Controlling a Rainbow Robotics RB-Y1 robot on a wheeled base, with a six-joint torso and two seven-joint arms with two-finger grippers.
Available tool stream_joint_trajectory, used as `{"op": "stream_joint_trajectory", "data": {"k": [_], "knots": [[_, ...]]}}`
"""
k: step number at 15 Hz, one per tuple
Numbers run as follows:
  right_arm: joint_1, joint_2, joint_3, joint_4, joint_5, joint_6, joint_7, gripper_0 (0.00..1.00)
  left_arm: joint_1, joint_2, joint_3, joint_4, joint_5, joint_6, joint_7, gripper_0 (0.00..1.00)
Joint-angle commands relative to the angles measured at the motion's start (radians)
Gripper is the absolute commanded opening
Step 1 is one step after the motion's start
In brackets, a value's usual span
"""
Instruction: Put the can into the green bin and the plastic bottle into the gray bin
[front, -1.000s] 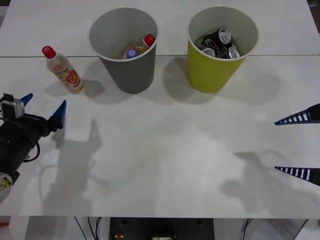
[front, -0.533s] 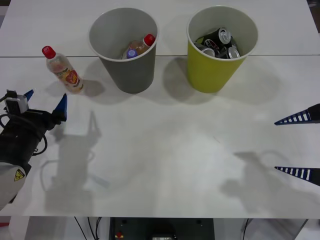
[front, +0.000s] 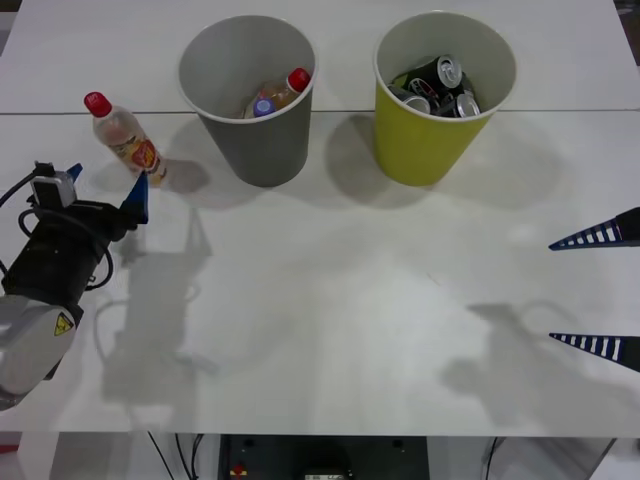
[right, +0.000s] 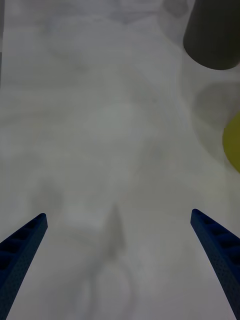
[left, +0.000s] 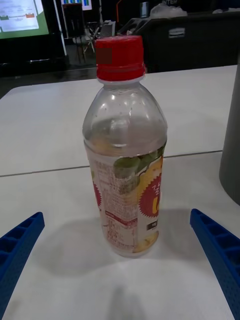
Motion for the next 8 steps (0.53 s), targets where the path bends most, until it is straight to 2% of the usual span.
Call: {"op": "stream_joint_trajectory", "data": {"k": [1,8], "knots": [[0.000,0.000,0.000,0.000,0.000,0.000,0.000,1.00,-0.070,-0.001,-0.041,0.067,0.012,-0.001,0.001,1.00],[0.000,0.000,0.000,0.000,0.000,0.000,0.000,1.00,-0.222,-0.009,-0.134,0.222,0.052,-0.001,0.003,1.00]]}}
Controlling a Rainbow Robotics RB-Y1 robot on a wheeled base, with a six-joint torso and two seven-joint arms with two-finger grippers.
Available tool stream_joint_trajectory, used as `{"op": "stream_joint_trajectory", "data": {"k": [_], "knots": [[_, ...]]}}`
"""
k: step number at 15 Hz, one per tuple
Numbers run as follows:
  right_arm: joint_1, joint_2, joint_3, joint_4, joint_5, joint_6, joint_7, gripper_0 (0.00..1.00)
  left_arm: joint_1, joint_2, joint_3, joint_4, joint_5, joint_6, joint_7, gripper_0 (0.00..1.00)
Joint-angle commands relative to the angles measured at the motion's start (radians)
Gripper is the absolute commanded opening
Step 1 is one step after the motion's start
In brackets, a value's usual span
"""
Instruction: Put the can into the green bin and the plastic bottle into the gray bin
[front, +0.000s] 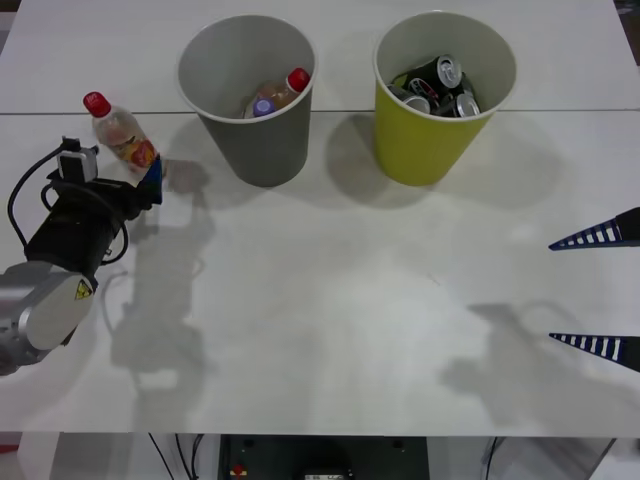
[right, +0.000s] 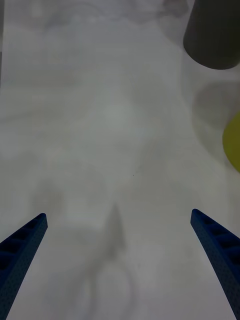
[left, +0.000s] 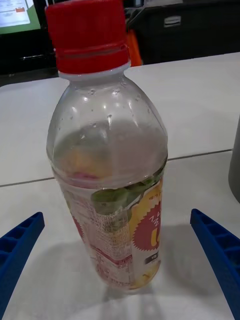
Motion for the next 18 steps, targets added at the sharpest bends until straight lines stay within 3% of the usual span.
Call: {"op": "stream_joint_trajectory", "data": {"k": [1,7,12,13,14,18], "knots": [[0.000,0.000,0.000,0.000,0.000,0.000,0.000,1.00,-0.040,-0.002,-0.021,0.040,0.016,0.000,0.001,1.00],[0.000,0.000,0.000,0.000,0.000,0.000,0.000,1.00,-0.123,-0.057,-0.023,0.146,0.021,0.000,0.000,1.00],[0.000,0.000,0.000,0.000,0.000,0.000,0.000,1.00,-0.133,-0.071,-0.023,0.155,0.023,0.000,-0.002,1.00],[0.000,0.000,0.000,0.000,0.000,0.000,0.000,1.00,-0.133,-0.071,-0.021,0.155,0.023,0.000,-0.002,0.19],[0.000,0.000,0.000,0.000,0.000,0.000,0.000,1.00,-0.133,-0.071,-0.021,0.154,0.023,0.000,-0.002,0.01],[0.000,0.000,0.000,0.000,0.000,0.000,0.000,1.00,-0.134,-0.071,-0.021,0.155,0.023,0.000,-0.003,0.00]]}}
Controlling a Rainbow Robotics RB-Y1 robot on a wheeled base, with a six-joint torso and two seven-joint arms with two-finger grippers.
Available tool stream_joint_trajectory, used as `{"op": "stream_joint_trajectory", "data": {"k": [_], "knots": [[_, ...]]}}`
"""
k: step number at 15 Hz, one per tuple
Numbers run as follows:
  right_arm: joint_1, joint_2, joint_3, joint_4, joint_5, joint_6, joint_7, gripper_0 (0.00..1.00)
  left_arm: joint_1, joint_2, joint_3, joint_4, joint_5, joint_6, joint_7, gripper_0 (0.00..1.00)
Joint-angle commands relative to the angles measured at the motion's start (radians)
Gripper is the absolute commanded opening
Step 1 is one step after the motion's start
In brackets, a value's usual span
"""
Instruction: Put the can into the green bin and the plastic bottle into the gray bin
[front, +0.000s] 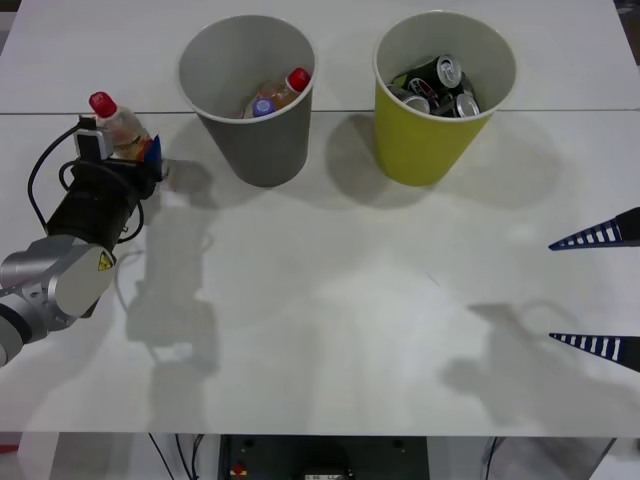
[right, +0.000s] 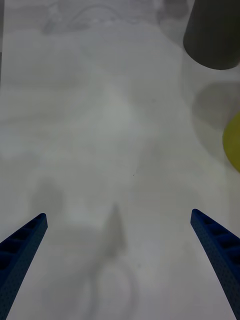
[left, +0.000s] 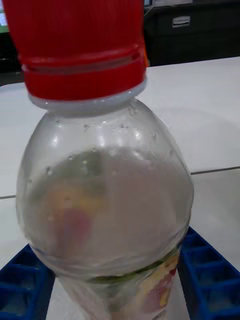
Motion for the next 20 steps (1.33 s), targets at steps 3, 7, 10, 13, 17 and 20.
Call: {"op": "stream_joint_trajectory", "data": {"k": [3,7,10,13,17,20], "knots": [[0.000,0.000,0.000,0.000,0.000,0.000,0.000,1.00,0.000,0.000,0.000,-0.001,0.011,0.001,-0.002,0.00],[0.000,0.000,0.000,0.000,0.000,0.000,0.000,1.00,0.002,0.002,0.000,-0.001,0.022,0.000,-0.013,0.00],[0.000,0.000,0.000,0.000,0.000,0.000,0.000,1.00,0.021,0.019,0.000,-0.026,0.022,-0.004,-0.048,0.00],[0.000,0.000,0.000,0.000,0.000,0.000,0.000,1.00,0.120,0.066,0.123,-0.204,0.031,-0.181,-0.115,0.00],[0.000,0.000,0.000,0.000,0.000,0.000,0.000,1.00,0.316,0.089,0.437,-0.535,0.017,-0.651,-0.238,0.00],[0.000,0.000,0.000,0.000,0.000,0.000,0.000,1.00,0.368,0.097,0.626,-0.721,0.018,-1.068,-0.246,0.00]]}}
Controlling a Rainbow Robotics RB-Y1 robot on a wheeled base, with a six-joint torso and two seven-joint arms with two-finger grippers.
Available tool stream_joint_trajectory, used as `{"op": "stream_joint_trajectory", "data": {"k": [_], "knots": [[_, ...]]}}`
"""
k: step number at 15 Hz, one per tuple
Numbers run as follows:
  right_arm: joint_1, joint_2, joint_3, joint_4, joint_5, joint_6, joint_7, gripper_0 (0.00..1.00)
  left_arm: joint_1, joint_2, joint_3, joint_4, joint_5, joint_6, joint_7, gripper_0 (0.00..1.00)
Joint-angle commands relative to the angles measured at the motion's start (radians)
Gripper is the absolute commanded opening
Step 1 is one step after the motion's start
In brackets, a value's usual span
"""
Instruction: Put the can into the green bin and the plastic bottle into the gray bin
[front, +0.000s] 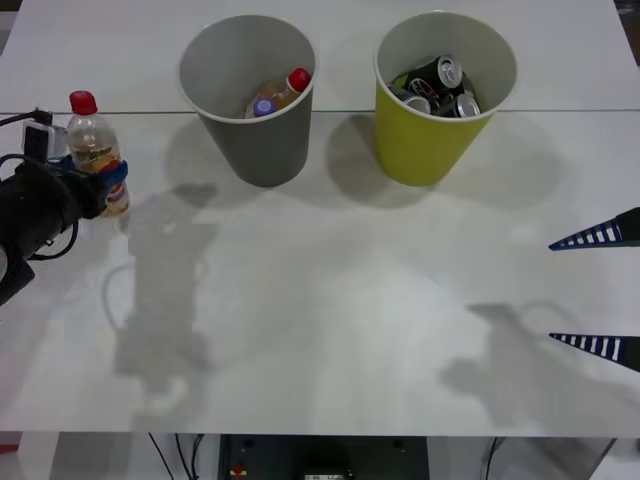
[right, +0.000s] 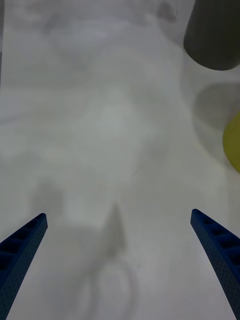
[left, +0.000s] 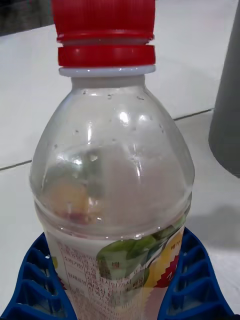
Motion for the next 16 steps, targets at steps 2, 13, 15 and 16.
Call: {"op": "stream_joint_trajectory", "data": {"k": [2,13,15,16], "knots": [[0.000,0.000,0.000,0.000,0.000,0.000,0.000,1.00,0.022,0.059,0.144,-0.185,0.036,-0.442,0.058,0.00],[0.000,0.000,0.000,0.000,0.000,0.000,0.000,1.00,-0.306,0.348,0.066,-0.298,0.178,-0.948,0.244,0.00],[0.000,0.000,0.000,0.000,0.000,0.000,0.000,1.00,-0.418,0.381,0.013,-0.286,0.199,-1.017,0.287,0.00],[0.000,0.000,0.000,0.000,0.000,0.000,0.000,1.00,-0.467,0.383,-0.013,-0.274,0.208,-1.040,0.293,0.00]]}}
